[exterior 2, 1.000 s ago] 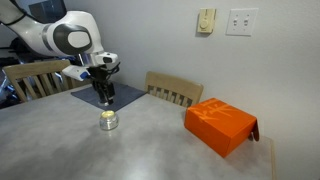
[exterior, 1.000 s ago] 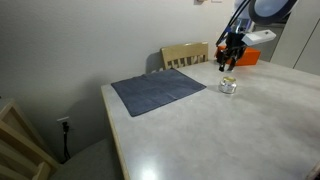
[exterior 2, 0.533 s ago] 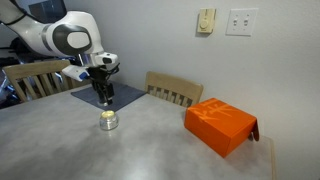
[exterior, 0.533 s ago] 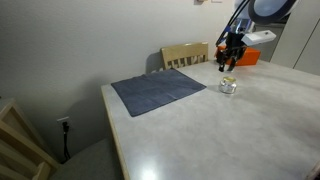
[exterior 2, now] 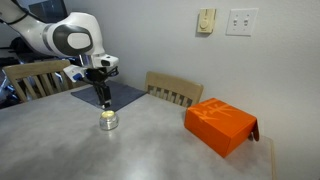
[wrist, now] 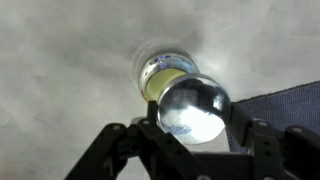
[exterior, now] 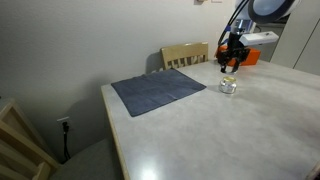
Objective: Take the silver lid from the table and place it on the silver bottle
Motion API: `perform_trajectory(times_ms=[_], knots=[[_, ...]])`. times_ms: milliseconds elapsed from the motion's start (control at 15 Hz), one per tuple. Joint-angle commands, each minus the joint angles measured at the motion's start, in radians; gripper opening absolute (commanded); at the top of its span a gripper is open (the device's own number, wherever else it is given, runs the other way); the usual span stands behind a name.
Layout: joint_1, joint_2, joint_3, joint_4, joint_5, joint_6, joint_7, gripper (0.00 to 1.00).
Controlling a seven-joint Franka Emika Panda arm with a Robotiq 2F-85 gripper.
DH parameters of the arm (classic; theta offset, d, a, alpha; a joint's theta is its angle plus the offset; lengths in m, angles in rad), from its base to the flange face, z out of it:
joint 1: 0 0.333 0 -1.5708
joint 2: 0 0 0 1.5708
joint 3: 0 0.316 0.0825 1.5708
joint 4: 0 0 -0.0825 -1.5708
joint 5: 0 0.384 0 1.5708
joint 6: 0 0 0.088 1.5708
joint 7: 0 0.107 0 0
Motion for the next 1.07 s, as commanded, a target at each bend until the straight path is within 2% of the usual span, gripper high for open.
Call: perform_trajectory(times_ms=[0, 400, 1000], knots=[[-0.001, 0.018, -0.003, 0.02, 0.057, -0.047, 0.012, 0.44], [0.001, 0.048, -0.028, 0.021, 0.057, -0.043, 0.062, 0.44], [-0.006, 0.074, -0.021, 0.05, 0.076, -0.036, 0.029, 0.44]])
